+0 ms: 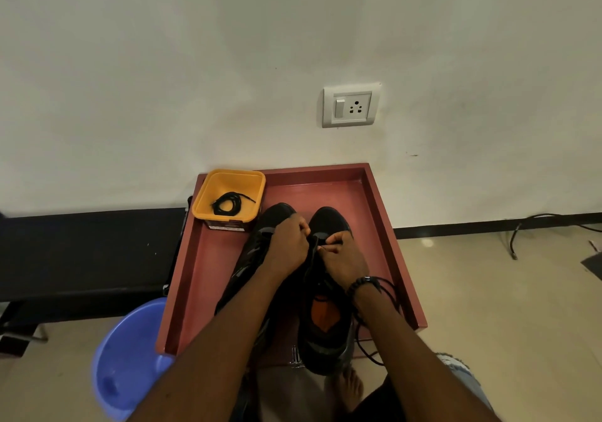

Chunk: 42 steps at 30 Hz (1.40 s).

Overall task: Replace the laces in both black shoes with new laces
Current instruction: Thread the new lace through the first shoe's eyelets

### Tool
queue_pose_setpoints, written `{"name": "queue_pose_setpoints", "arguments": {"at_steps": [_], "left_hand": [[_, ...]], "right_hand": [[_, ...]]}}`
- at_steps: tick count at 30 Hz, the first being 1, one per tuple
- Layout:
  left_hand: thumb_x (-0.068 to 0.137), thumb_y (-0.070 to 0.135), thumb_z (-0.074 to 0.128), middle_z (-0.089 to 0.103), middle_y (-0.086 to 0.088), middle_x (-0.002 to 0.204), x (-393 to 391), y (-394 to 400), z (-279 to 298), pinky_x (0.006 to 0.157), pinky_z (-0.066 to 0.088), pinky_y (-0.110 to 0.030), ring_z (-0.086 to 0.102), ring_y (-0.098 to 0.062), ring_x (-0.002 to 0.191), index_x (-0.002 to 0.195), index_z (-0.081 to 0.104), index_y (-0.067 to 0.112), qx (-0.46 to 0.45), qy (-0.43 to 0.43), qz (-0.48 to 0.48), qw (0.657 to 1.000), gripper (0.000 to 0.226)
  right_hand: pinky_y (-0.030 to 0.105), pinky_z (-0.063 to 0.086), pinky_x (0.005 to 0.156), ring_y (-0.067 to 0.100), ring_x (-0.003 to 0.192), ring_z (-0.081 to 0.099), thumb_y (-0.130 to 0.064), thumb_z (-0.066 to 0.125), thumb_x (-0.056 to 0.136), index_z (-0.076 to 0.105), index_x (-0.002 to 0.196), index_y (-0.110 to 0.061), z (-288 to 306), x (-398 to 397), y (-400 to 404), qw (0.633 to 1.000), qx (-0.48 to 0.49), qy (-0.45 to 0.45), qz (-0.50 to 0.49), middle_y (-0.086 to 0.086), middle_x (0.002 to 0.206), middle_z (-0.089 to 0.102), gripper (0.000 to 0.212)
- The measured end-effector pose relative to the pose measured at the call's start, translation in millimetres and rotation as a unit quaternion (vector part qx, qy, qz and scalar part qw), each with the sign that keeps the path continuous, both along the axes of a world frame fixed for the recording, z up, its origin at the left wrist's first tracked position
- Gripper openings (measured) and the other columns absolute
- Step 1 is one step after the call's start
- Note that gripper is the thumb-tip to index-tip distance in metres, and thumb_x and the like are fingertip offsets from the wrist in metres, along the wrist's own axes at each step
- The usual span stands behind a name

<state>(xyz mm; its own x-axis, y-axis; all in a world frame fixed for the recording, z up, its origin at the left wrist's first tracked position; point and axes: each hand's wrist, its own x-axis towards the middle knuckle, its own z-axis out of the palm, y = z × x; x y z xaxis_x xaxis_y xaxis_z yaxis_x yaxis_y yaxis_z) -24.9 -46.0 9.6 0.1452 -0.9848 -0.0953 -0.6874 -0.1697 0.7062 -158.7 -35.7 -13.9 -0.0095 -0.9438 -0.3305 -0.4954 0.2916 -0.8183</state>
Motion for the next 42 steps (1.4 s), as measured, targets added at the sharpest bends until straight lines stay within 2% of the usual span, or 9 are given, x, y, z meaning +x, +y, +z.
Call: {"name": "queue_pose_setpoints", "arguments": {"at_steps": [3,10,18,24,26,30,33,37,42], "left_hand": [[0.1,0.004,0.039,0.062,-0.008,0.092,14,-10,18,0.065,0.058,-0.035,0.066,-0.02,0.08,0.098,0.05,0.012,-0.014,0.11,0.115,0.987,0.014],[0.095,-0.007,0.044,0.067,-0.009,0.09,105,-31,74,0.061,0.055,-0.029,0.072,-0.018,0.074,0.101,0.049,0.008,-0.097,0.32,0.296,0.895,0.017],[0.104,0.018,0.047,0.066,-0.014,0.093,79,26,69,0.066,0.055,-0.034,0.067,-0.022,0.072,0.102,0.059,0.012,0.073,0.212,0.087,0.971,0.013],[0.097,0.023,0.055,0.068,-0.008,0.094,8,47,37,0.083,0.057,-0.044,0.067,-0.023,0.085,0.091,0.059,0.017,0.176,0.091,-0.059,0.978,0.009],[0.095,0.027,0.056,0.066,-0.007,0.097,-2,49,35,0.089,0.052,-0.044,0.064,-0.022,0.091,0.082,0.054,0.023,0.177,0.1,-0.035,0.978,0.014],[0.085,0.043,0.069,0.065,0.005,0.109,-9,54,15,0.095,0.052,-0.038,0.063,-0.014,0.103,0.117,0.055,0.026,0.175,0.225,-0.007,0.958,0.038],[0.084,0.05,0.069,0.054,0.001,0.135,-15,59,-4,0.103,0.049,-0.038,0.057,-0.019,0.123,0.148,0.033,0.031,0.145,0.202,-0.059,0.967,0.076],[0.103,0.036,0.045,0.017,-0.015,0.157,-27,60,-3,0.112,0.033,-0.04,0.034,-0.035,0.14,0.158,0.002,0.012,0.168,0.116,-0.04,0.978,0.074],[0.105,0.033,0.039,0.012,-0.023,0.157,-35,57,5,0.111,0.034,-0.045,0.034,-0.04,0.139,0.156,-0.003,0.003,0.2,0.026,-0.049,0.978,0.072]], "right_hand": [[0.044,0.057,0.083,0.021,0.087,0.066,-0.028,0.064,0.091,0.049,0.099,-0.027,4,-4,2,0.999,0.027,-0.032,0.018,-0.003,0.092,0.067,0.017],[0.029,0.052,0.066,0.016,0.097,0.059,-0.024,0.063,0.093,0.053,0.104,-0.022,25,-13,-2,0.99,0.096,-0.098,0.042,0.002,0.111,0.059,0.015],[0.04,0.057,0.081,0.016,0.088,0.061,-0.032,0.062,0.094,0.053,0.097,-0.029,33,-10,-6,0.996,-0.015,0.014,0.091,-0.007,0.094,0.061,0.009],[0.034,0.055,0.085,0.019,0.097,0.062,-0.031,0.06,0.094,0.07,0.113,-0.018,50,7,-21,0.917,-0.139,0.278,0.251,0.003,0.113,0.067,0.025],[0.031,0.054,0.084,0.018,0.099,0.061,-0.03,0.063,0.094,0.071,0.111,-0.018,54,11,-29,0.895,-0.133,0.324,0.276,0.002,0.115,0.064,0.023],[0.03,0.053,0.083,0.022,0.096,0.061,-0.021,0.057,0.097,0.067,0.103,-0.009,64,18,-42,0.864,-0.136,0.373,0.31,0.007,0.109,0.061,0.016],[0.03,0.053,0.076,0.021,0.09,0.063,-0.023,0.057,0.097,0.067,0.095,-0.009,67,22,-48,0.866,-0.132,0.363,0.319,0.006,0.101,0.066,0.017],[0.029,0.054,0.077,0.013,0.082,0.061,-0.026,0.069,0.091,0.066,0.08,-0.019,70,25,-55,0.906,-0.106,0.276,0.303,-0.004,0.086,0.066,0.014],[0.017,0.04,0.063,0.005,0.077,0.058,-0.029,0.074,0.087,0.074,0.087,-0.014,90,52,-48,0.946,-0.112,0.109,0.285,-0.004,0.086,0.069,0.015]]}}
